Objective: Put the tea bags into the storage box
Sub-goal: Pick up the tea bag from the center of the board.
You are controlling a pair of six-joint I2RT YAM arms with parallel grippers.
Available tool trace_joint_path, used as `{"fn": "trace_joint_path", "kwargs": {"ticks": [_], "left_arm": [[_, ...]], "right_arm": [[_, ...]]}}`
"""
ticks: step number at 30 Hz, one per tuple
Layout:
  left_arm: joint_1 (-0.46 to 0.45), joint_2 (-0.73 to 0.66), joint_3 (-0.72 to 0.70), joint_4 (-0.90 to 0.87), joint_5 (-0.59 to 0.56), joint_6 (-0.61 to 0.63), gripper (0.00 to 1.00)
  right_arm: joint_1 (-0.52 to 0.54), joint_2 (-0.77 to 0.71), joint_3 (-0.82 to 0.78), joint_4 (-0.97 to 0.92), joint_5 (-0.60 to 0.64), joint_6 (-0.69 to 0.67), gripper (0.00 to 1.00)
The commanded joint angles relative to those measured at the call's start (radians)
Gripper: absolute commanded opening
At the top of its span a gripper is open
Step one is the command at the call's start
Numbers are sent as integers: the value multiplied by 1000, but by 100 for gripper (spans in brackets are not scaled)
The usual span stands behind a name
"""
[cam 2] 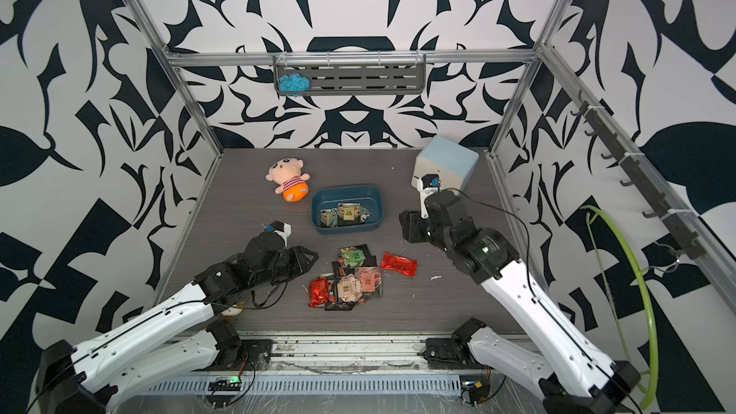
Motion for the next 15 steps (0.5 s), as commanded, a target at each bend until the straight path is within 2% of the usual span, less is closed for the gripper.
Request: {"fn": "trace_joint_path", "kwargs": {"ticks": [1, 5, 9, 12, 15], "left_arm": [[-79, 49, 3, 20, -74, -47, 39], [-169, 141, 34, 47, -110, -74, 38], [-226, 229, 58, 101, -123, -95, 37], [-251, 303, 83, 139, -125, -109, 34], [-269, 374, 121, 166, -125, -113, 30]], "right_arm": [[-2, -83, -157, 105, -116, 156, 62], [-2, -167, -361, 238, -263, 283, 68], [-1, -146, -503, 376, -388, 364, 68], [-2, -88, -549, 427, -433, 382, 68], [1, -30, -564, 402, -400, 365, 66]]}}
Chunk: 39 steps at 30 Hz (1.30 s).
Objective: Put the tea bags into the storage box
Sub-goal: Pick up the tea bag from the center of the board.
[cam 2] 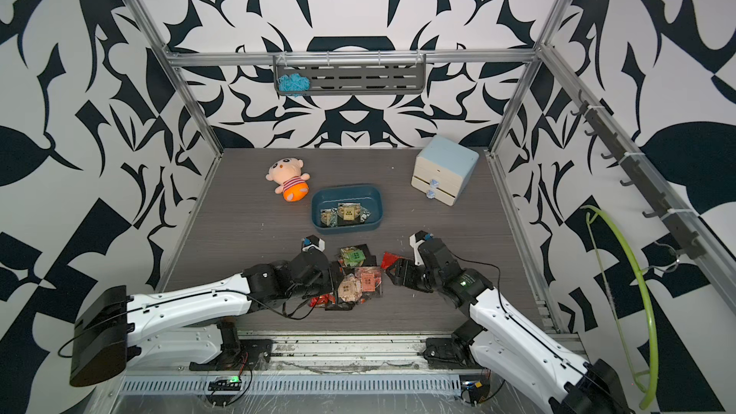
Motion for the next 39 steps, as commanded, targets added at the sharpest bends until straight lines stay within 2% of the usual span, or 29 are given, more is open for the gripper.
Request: {"fn": "trace_joint_path", "kwargs": {"ticks": [1, 9, 18, 27, 34, 39], "left_arm": [[-17, 88, 58, 59, -18, -13, 29], [-18, 270, 155, 53, 10, -18, 20], [-17, 355, 152, 89, 38, -51, 18], [-17, 397, 160, 67, 17, -61, 18], [-17, 409, 159, 69, 22, -62, 18], [-17, 410, 157, 70, 22, -62, 18]], "right_arm": [[0, 43, -5, 70, -21, 21, 66], [6, 152, -40, 197, -65, 26, 64], [26, 200, -60, 243, -63, 29, 57], [88, 275, -56, 284, -27, 40, 52], [134, 328, -50, 316, 3, 59, 44], [152, 357, -33, 333, -10, 65, 32]]}}
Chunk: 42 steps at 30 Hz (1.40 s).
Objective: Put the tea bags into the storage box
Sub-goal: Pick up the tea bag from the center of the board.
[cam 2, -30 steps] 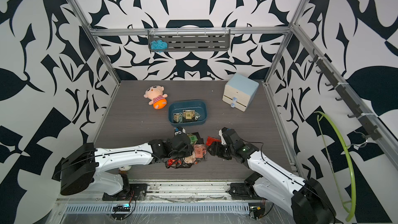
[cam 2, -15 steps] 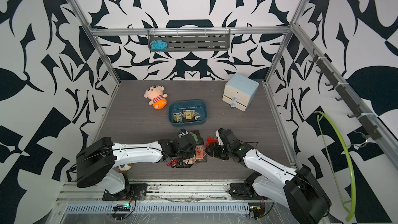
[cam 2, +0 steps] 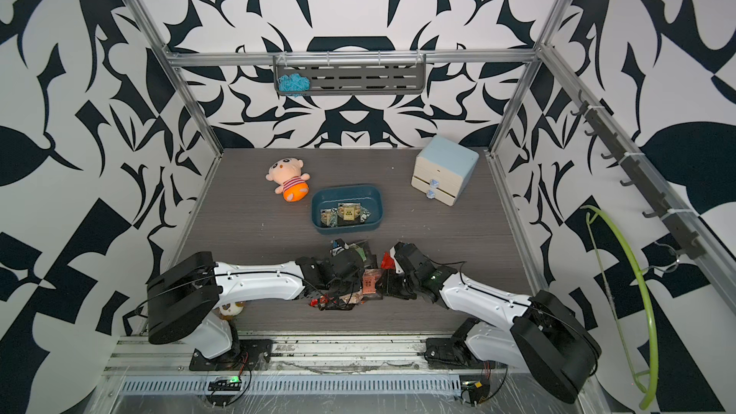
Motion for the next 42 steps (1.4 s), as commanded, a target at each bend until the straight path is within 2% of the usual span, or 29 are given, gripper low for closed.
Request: {"fn": "trace_joint_path", "kwargs": {"ticks": [1, 8, 16, 26, 30, 33, 38, 42], "left_arm": [[0, 16, 11, -19, -4, -5, 18], [-1, 16, 9, -18, -6, -5, 18], [-1, 16, 9, -25, -13, -5, 18], [-1, 13, 12, -27, -16, -2, 18], [-1, 10, 17, -31, -17, 3, 18], [-1, 1, 21, -33, -19, 7, 18], [5, -17, 34, -37, -25, 26, 20], [19, -47, 58, -61, -34, 54, 22]], "right_arm": [[19, 14, 34, 28, 7, 3, 31], [43, 3, 69, 2, 14, 7, 19], [60, -44, 107, -31, 30, 9, 19], [67, 49, 128, 21, 13, 10, 22], [67, 49, 133, 15, 15, 6, 11], [67, 23, 137, -31, 37, -8, 3], [67, -48, 143, -186, 136, -31, 0], [67, -125, 156, -298, 160, -27, 0]]}}
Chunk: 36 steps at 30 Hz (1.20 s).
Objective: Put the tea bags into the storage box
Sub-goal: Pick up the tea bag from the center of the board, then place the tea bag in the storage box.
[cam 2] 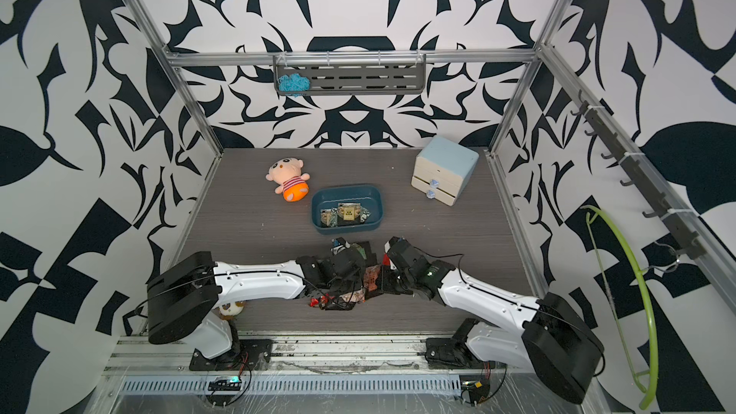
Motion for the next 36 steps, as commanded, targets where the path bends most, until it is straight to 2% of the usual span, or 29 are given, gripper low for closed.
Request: {"fn": "trace_joint_path", "kwargs": {"ticks": [1, 5, 9, 13, 15, 18, 21, 23, 30, 32, 36], "left_arm": [[16, -48, 39, -54, -26, 41, 23], [35, -89, 47, -91, -44, 62, 26], [56, -159, 36, -141, -73, 80, 28], [85, -254, -2, -211, -130, 88, 33], [114, -315, -41, -234, -146, 89, 34], [166, -423, -123, -205, -127, 97, 34], [199, -508, -186, -167, -77, 120, 35], [203, -553, -198, -203, -90, 124, 36], [261, -726, -288, -198, -109, 138, 43], [293, -761, -307, -208, -97, 141, 43], [333, -811, -332, -226, -95, 152, 44]], "right_arm": [[3, -82, 44, -139, 57, -8, 0], [3, -199, 58, -224, 84, 13, 0], [1, -278, 152, -418, 221, -50, 0], [-3, -278, 309, -585, 388, -137, 0], [-4, -256, 395, -625, 499, -174, 0], [-7, -216, 487, -597, 568, -204, 0], [-25, -169, 541, -448, 507, -234, 0], [-52, -119, 574, -338, 430, -242, 0], [-181, 204, 733, -59, 130, -161, 0], [-201, 302, 790, -34, 74, -153, 0], [-217, 521, 931, -96, 44, -157, 0]]}}
